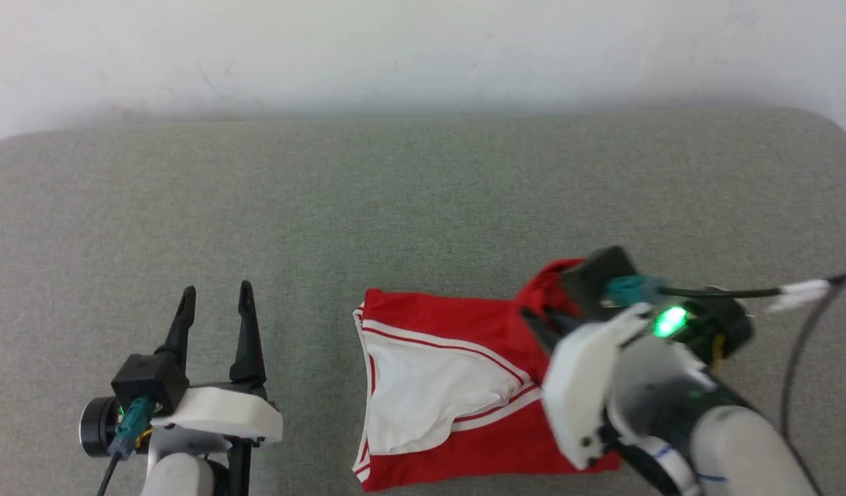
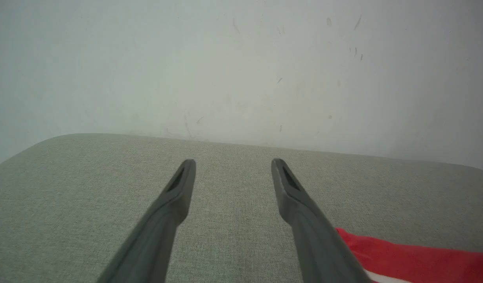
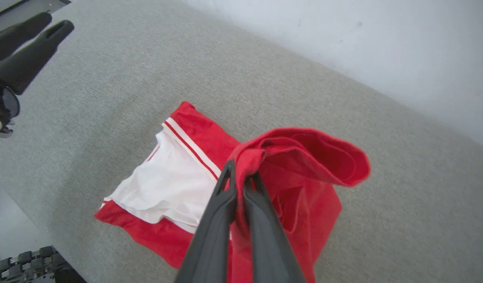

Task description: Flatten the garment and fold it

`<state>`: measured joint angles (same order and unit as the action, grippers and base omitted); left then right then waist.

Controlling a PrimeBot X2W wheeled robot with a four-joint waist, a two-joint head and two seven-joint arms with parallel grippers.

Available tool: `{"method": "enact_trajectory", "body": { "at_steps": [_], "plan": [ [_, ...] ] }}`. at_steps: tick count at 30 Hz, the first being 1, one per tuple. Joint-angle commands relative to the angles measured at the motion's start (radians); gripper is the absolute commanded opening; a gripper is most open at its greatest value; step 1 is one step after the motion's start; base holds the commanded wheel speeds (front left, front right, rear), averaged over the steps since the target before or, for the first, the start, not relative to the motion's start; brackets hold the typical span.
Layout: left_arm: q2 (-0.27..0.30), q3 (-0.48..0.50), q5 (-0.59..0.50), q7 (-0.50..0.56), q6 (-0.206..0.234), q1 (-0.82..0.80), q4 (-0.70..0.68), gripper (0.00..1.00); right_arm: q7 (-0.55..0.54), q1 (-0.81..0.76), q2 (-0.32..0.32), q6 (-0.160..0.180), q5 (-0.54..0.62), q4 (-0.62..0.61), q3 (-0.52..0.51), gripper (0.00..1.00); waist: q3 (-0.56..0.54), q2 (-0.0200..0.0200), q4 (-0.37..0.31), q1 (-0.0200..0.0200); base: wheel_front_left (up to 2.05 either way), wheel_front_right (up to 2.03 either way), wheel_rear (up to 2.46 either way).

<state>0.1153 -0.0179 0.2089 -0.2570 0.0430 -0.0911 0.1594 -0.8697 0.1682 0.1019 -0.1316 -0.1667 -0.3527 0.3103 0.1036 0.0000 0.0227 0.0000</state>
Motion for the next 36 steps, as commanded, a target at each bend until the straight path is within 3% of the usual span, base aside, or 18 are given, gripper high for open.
{"method": "enact_trajectory", "body": {
  "at_steps": [1,7,16,17,18,19,25,29,32,35,36],
  "plan": [
    [-0.008,-0.003,-0.017,-0.005,-0.008,-0.023,0.0,1.0,0.022,0.039,-0.01,0.001,-0.012,0.04,0.043,0.0,0.019,0.0,0.016,0.0,0.0,0.0,0.0],
    [-0.021,-0.014,-0.022,-0.005,-0.018,-0.062,0.001,1.0,0.11,0.165,-0.036,0.001,-0.05,0.235,0.216,0.0,0.064,0.0,0.047,0.0,0.0,0.0,0.0],
    [-0.035,-0.009,-0.029,-0.005,-0.024,-0.086,0.008,1.0,0.246,0.287,-0.051,0.001,-0.138,0.553,0.378,0.0,0.102,0.0,0.071,0.0,0.0,0.0,0.0],
    [-0.037,-0.009,-0.03,-0.005,-0.024,-0.087,0.009,1.0,0.258,0.295,-0.051,0.001,-0.16,0.575,0.394,0.26,0.104,0.0,0.073,0.0,0.0,0.0,0.0],
    [-0.039,-0.009,-0.031,-0.005,-0.025,-0.088,0.01,1.0,0.274,0.305,-0.051,0.001,-0.176,0.59,0.412,0.9,0.106,0.0,0.074,0.0,0.0,0.0,0.0],
    [-0.04,-0.008,-0.031,-0.005,-0.025,-0.089,0.011,1.0,0.288,0.314,-0.051,0.001,-0.19,0.607,0.424,1.0,0.107,0.0,0.074,0.0,0.0,0.0,0.0],
    [-0.045,0.007,-0.035,-0.005,-0.027,-0.08,0.016,1.0,0.427,0.337,-0.051,0.001,-0.281,0.609,0.44,1.0,0.087,0.0,0.058,0.0,0.0,0.0,0.0],
    [-0.046,0.02,-0.039,-0.005,-0.031,-0.067,0.017,1.0,0.622,0.321,-0.052,0.001,-0.316,0.52,0.368,1.0,0.059,0.0,0.041,0.0,0.0,0.0,0.0],
    [-0.045,0.031,-0.043,-0.005,-0.034,-0.051,0.014,1.0,0.795,0.262,-0.052,0.001,-0.3,0.445,0.231,1.0,0.034,0.0,0.023,0.0,0.0,0.0,0.0],
    [-0.044,0.038,-0.047,-0.005,-0.037,-0.037,0.011,1.0,0.899,0.174,-0.052,0.001,-0.251,0.391,0.077,1.0,0.013,0.0,0.007,0.0,0.0,0.0,0.0],
    [-0.041,0.048,-0.052,-0.005,-0.043,-0.025,0.009,1.0,0.957,0.018,-0.052,0.001,-0.21,0.346,-0.153,1.0,-0.005,0.0,-0.014,0.0,0.0,0.0,0.0]
  ]
}}
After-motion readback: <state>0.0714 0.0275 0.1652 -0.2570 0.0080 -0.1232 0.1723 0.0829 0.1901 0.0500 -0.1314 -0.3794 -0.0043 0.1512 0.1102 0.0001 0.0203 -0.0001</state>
